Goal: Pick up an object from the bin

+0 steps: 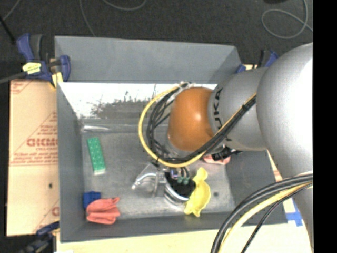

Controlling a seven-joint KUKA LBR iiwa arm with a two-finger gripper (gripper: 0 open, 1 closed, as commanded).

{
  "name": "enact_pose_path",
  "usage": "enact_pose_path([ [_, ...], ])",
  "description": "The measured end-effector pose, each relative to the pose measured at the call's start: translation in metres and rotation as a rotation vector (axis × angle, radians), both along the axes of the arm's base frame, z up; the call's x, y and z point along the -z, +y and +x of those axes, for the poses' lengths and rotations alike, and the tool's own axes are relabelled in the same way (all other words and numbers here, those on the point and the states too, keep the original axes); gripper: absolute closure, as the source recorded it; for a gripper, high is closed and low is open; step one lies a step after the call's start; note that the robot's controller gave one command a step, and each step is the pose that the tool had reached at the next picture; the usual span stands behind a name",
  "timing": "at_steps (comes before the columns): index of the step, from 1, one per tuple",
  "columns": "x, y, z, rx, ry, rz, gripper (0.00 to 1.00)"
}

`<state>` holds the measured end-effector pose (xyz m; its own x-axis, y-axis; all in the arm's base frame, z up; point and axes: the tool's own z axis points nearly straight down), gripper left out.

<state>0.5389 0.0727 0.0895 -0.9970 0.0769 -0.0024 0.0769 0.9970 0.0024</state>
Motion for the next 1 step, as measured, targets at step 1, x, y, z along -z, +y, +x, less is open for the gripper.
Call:
enact_pose_path([
  [1, -0.0118, 0.0018, -0.0142, 0.061, 0.003, 0.000, 0.00],
])
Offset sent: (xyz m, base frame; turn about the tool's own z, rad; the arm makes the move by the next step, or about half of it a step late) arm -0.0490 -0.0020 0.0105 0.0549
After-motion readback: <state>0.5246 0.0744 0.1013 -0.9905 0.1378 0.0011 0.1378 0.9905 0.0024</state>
